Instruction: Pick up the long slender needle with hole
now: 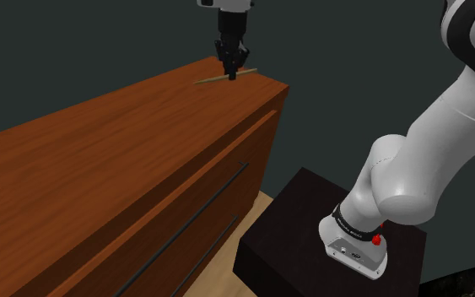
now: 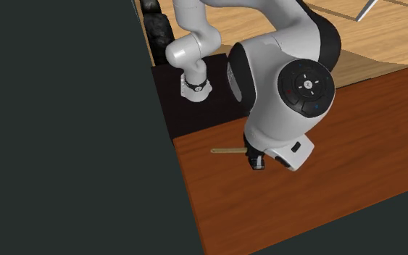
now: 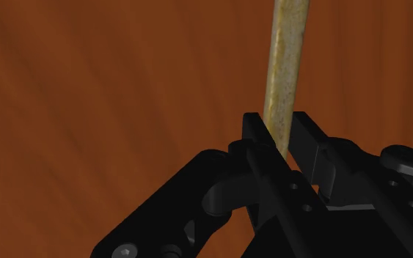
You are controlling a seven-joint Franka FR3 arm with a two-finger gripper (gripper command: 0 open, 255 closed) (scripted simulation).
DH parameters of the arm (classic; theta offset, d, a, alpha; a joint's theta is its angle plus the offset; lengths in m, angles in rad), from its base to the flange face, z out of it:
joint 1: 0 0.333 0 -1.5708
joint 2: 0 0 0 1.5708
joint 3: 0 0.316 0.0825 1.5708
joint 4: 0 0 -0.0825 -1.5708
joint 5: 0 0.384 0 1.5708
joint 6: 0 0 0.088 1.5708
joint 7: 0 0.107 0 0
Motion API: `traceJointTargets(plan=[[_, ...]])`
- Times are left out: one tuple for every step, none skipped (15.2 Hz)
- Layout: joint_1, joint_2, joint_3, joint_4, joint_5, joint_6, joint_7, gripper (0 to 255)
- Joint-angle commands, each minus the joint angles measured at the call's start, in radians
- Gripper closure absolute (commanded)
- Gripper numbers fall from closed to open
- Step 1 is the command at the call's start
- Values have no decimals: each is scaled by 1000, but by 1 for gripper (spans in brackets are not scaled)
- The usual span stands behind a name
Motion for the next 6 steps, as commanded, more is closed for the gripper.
traceJointTargets(plan=[[0,2,0,30,0,-28,0,255],[0,4,0,46,1,-42,1,255],[0,7,-1,62,1,-56,1,255],[0,9,-1,79,2,-70,1,255],[0,9,-1,81,2,-72,1,255],[0,10,-1,81,2,-72,1,255]])
